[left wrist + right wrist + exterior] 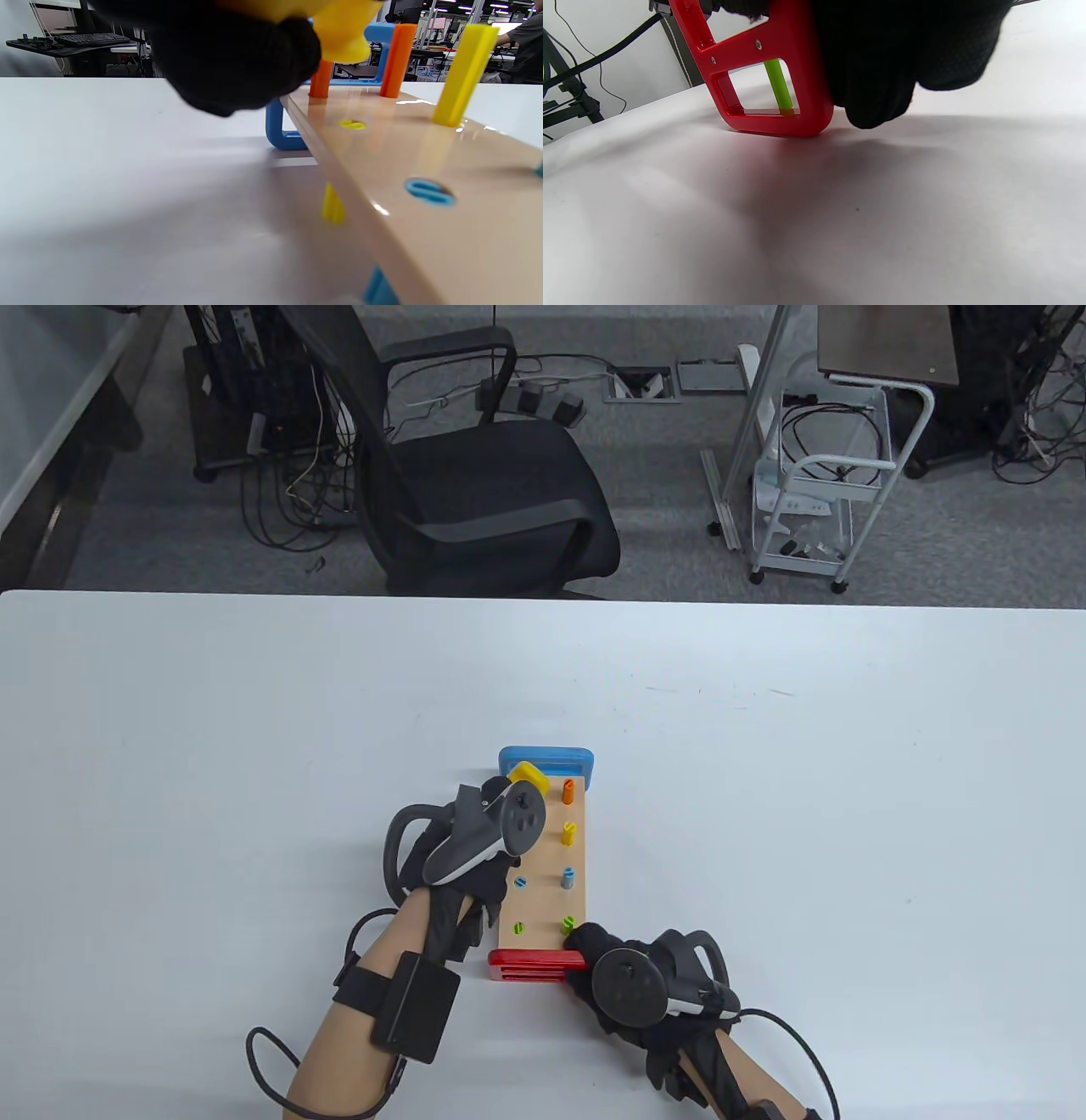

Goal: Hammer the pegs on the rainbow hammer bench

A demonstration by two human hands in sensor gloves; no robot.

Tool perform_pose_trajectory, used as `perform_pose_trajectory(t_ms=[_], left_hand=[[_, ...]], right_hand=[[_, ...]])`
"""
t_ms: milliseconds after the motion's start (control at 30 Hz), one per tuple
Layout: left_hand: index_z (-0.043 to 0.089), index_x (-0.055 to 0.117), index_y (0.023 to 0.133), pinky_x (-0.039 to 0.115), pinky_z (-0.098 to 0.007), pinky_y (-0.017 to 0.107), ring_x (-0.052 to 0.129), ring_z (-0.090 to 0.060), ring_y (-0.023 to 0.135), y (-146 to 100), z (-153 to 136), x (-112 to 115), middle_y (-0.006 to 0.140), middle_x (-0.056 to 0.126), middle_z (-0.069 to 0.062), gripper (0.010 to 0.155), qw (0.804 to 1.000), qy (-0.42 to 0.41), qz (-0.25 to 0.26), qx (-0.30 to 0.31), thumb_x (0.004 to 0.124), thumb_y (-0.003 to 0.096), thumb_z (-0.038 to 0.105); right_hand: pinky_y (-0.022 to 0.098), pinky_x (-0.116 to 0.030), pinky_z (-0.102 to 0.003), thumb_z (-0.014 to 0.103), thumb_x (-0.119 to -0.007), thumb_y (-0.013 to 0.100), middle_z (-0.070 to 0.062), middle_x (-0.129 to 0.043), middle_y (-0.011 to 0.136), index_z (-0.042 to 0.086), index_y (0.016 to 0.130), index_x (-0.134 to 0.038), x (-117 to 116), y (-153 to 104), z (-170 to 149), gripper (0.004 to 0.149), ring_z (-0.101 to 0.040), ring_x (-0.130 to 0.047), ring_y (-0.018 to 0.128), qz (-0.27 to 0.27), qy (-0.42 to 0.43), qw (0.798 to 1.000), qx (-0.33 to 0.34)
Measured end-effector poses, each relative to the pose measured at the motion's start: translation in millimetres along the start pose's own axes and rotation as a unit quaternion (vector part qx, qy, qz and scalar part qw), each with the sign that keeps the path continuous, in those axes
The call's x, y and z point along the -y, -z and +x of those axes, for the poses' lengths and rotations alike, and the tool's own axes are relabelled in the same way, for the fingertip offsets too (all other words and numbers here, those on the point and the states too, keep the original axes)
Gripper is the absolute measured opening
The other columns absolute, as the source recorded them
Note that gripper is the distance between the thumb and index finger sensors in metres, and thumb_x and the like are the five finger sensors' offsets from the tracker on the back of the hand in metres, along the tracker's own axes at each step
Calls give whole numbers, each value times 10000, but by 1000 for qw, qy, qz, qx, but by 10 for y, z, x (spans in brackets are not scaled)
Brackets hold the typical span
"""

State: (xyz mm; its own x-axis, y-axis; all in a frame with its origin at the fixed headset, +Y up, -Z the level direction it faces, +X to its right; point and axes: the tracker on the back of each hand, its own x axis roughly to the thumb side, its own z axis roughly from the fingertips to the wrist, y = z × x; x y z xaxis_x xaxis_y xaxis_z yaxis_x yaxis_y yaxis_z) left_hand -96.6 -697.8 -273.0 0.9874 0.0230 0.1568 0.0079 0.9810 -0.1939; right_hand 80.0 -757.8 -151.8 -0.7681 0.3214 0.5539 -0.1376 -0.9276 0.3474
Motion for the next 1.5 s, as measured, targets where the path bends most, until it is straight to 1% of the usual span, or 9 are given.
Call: perform_pose_trajectory(t_ms=[200,300,367,633,800,900,1300,1400,1500], left_hand=[[14,610,1024,901,-310,236,1065,-250,358,-122,-144,-179,705,984,-96,682,985,-122,123,0,539,579,526],[71,537,1023,917,-212,250,1073,-117,369,27,-145,15,724,950,24,665,994,32,-97,-38,448,585,564],[13,675,983,896,-274,163,1072,-204,254,-3,-138,18,622,1021,-67,669,998,-46,40,-14,558,577,531],[22,631,1004,898,-281,200,1069,-211,307,-13,-87,-17,665,997,-69,671,1000,6,-11,-22,534,580,533],[23,609,1023,903,-295,228,1071,-232,355,-156,-82,-200,706,985,-89,678,983,-114,141,9,534,577,527],[46,592,1009,911,-243,213,1074,-160,323,60,-30,90,684,980,-19,667,997,41,-61,-32,484,580,546],[43,621,1019,906,-266,219,1073,-199,337,-30,-29,-101,688,992,-54,674,1000,17,-11,-20,516,580,544],[30,610,1027,900,-297,233,1069,-234,357,-122,-51,-184,707,984,-87,677,988,-102,118,1,529,578,530],[57,567,1025,907,-257,230,1077,-169,367,109,18,62,720,967,-27,667,991,79,-99,-47,475,580,544]], right_hand=[[593,-715,-610,340,-489,631,-275,-757,986,9,1009,-360,2,-1,1,519,-417,-878,746,-1,-1,1000,-1],[593,-715,-610,340,-490,631,-274,-755,988,9,1009,-361,1,1,-1,519,-418,-877,746,0,0,1000,0],[593,-714,-611,340,-490,631,-275,-754,989,9,1009,-359,1,2,-2,519,-418,-876,747,1,0,1000,0],[593,-715,-610,341,-490,631,-273,-757,987,9,1009,-362,2,-1,-1,519,-417,-878,745,0,-1,1000,0],[592,-715,-611,341,-489,631,-274,-756,987,9,1009,-360,4,-2,-3,520,-418,-877,745,1,-1,1000,-1],[593,-714,-611,340,-489,631,-275,-756,988,9,1010,-360,4,-3,-2,519,-417,-879,745,1,-1,1000,-1],[593,-713,-612,341,-490,631,-274,-756,988,10,1010,-361,1,3,-3,519,-419,-876,746,2,0,1000,-1],[592,-714,-611,341,-489,631,-275,-756,988,10,1010,-361,2,0,-1,520,-417,-877,746,1,-3,1000,-2],[594,-713,-611,340,-489,631,-276,-755,989,9,1010,-361,3,0,0,520,-418,-878,746,1,-3,1000,-2]])
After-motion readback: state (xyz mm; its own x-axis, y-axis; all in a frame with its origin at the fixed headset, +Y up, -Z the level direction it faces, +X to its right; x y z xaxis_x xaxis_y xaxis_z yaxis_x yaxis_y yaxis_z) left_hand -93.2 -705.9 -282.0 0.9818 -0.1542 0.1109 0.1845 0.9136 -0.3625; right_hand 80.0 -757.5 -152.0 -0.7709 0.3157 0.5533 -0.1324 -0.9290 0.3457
